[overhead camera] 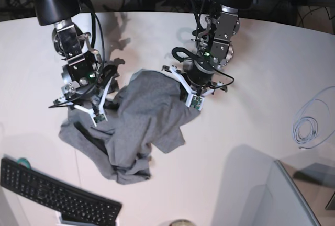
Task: Layout the t-shirt on the table in an organized manner, then fold the t-shirt properly
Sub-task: 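Pull the grippers apart to stretch the shirt open, then drag the shirt with the right gripper and release it flat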
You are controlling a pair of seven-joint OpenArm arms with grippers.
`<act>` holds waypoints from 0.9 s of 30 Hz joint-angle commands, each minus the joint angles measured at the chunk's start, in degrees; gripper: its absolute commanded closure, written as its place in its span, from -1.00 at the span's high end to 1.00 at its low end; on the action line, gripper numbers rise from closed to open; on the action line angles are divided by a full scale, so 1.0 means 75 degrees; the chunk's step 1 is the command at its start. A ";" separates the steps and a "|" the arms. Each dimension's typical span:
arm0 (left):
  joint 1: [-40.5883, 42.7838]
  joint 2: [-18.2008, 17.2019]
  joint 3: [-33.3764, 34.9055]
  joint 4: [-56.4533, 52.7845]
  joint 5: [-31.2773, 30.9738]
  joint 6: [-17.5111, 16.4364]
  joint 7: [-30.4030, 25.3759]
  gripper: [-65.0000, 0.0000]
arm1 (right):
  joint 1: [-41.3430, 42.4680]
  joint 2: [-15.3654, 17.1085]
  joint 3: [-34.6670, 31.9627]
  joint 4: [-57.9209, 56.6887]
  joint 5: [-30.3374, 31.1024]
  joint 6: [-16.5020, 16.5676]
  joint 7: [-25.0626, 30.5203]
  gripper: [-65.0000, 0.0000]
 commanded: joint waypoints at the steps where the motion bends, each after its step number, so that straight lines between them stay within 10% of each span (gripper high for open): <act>1: -0.0063 -0.0074 -0.0133 0.0043 0.0012 0.0063 0.0036 -1.00 | 0.0007 0.0098 0.0195 0.0203 -0.0085 -0.0041 0.0015 -0.48; 3: -0.0051 -0.0156 -0.0531 0.0032 0.0012 0.0063 0.0036 -1.00 | -0.0193 0.0098 0.0500 0.0543 -0.0085 -0.0018 -0.0009 -0.82; 7: -0.0005 -0.0215 -0.1762 0.0020 0.0059 0.0063 0.0036 -1.00 | -0.0955 0.0145 0.0805 0.2008 -0.0085 0.0170 -0.0067 -0.84; 13: 0.0101 -0.0262 -0.2864 0.0536 -0.0012 0.0052 0.0036 -1.00 | -0.1587 0.0133 0.1168 0.4224 -0.0085 0.1600 -0.1368 -0.85; 27: 0.1601 0.0172 -0.1610 0.3829 0.0012 0.0040 0.0094 -1.00 | -0.1857 0.0332 0.1520 0.5876 -0.0097 0.1916 -0.2693 -0.85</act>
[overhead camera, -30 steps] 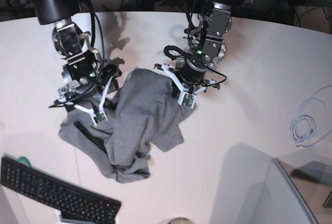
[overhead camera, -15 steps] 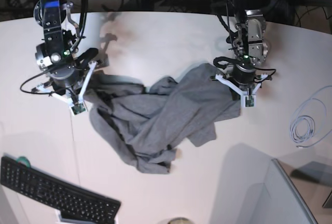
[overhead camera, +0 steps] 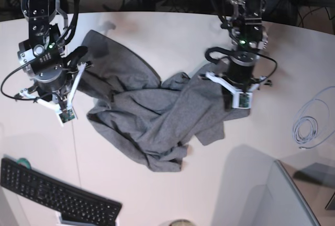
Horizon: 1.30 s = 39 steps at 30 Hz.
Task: Layout the t-shirt on the table in an organized manner, then fold the t-shirt properly
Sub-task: 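Drag the shirt with the right gripper and release it flat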
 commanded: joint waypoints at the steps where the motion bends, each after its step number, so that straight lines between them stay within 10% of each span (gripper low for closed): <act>1: -0.0033 0.0012 0.0275 0.0181 -0.0011 0.0017 -0.0223 -1.00 | 0.0043 0.0064 0.0174 0.0135 -0.0155 -0.0010 0.0029 -0.85; 6: 0.0248 0.0012 0.1072 -0.0042 0.0012 0.0017 -0.0259 -1.00 | 0.0055 -0.0241 0.0045 -0.0064 -0.0120 0.0002 0.0252 -0.70; 13: 0.0178 -0.0293 0.0673 -0.0757 0.0024 0.0017 -0.0259 -1.00 | 0.0453 -0.0381 -0.0881 -0.0838 -0.0120 0.0002 0.1189 0.35; 23: 0.0272 -0.0410 -0.0440 -0.0640 -0.0035 0.0017 -0.0270 -1.00 | 0.1532 -0.0522 -0.1268 -0.3674 -0.0120 0.0002 0.1307 0.35; 26: 0.0565 -0.0410 -0.0370 -0.0300 -0.0035 0.0017 -0.0270 -1.00 | 0.1555 -0.0534 -0.1268 -0.4049 -0.0120 0.0002 0.1670 0.23; 31: 0.1057 -0.0410 -0.0347 0.0427 -0.0047 0.0005 -0.0270 -1.00 | 0.1496 -0.0510 -0.1244 -0.4120 -0.0132 0.0002 0.1635 -1.00; 39: 0.1397 -0.0410 0.1716 0.0075 0.0036 -0.0007 -0.0259 -1.00 | 0.0324 -0.0393 -0.0646 -0.1600 -0.0132 0.0002 0.0932 -1.00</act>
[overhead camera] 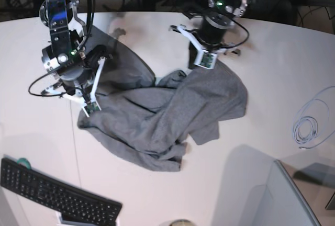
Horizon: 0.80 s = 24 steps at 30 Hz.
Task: Layout the t-shirt on the table in an organized manner, then fold the t-shirt properly
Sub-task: 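Drag the shirt with the right gripper and release it flat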
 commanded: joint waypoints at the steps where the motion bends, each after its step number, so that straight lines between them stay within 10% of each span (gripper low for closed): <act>1: -0.0263 -0.0037 0.0264 -0.0092 -0.0031 0.0095 -0.0160 -1.00 | -0.0038 -0.0011 0.0009 0.0369 -0.0039 -0.0019 -0.0081 -1.00; 8: -0.1517 0.0080 0.0533 -0.1674 -0.0043 0.0224 -0.0160 -1.00 | -0.0448 -0.0011 0.0009 0.0861 -0.0050 -0.0019 -0.0338 -1.00; 13: -0.2115 0.0057 -0.0310 -0.1862 -0.0043 0.1162 -0.0160 -1.00 | -0.0577 0.0106 0.0338 0.0873 -0.0050 -0.0019 -0.0315 -1.00; 24: -0.3603 0.0385 -0.1823 -0.1897 -0.0114 0.1174 -0.0124 -1.00 | -0.0823 0.0387 0.0560 0.1037 -0.0050 -0.0019 -0.0350 -1.00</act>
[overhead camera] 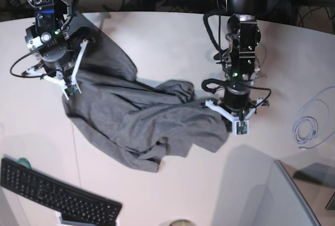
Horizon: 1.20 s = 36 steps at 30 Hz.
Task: Layout the t-shirt on the table in an organized manner, then fold the t-shirt properly
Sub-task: 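Drag the shirt with the right gripper and release it flat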
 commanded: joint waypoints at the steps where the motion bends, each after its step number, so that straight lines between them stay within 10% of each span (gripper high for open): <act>1: -0.0308 0.0114 0.0028 0.0102 0.0003 -0.0015 -0.0212 -1.00 | 0.0200 0.0014 0.0024 0.0198 -0.0059 -0.0022 0.0084 -1.00; 8: -0.1000 0.0900 0.0028 -0.0402 0.0003 -0.0015 -0.0212 -1.00 | 0.1677 0.0167 0.0891 -0.0259 -0.0059 -0.0022 -0.0608 -0.85; 14: -0.0367 0.0829 0.0145 0.0512 -0.0009 -0.0015 -0.0212 -1.00 | 0.2767 0.0565 0.1149 -0.2193 -0.0059 -0.0022 -0.0537 0.16; 24: 0.2599 -0.0671 -0.1015 0.1942 -0.0020 -0.0027 -0.0657 -1.00 | 0.0552 0.0542 -0.0351 -0.0247 -0.0036 -0.0022 0.0482 0.11; 29: 0.3501 -0.0765 -0.1168 0.1719 -0.0009 -0.0027 -0.2873 -1.00 | 0.0716 0.0190 -0.0796 -0.1267 -0.0036 -0.0022 0.1280 0.11; 36: 0.3619 -0.0401 -0.0851 0.1602 -0.0009 -0.0027 -0.3048 -1.00 | 0.1513 -0.0349 -0.0820 -0.2557 -0.0036 -0.0022 0.1350 0.11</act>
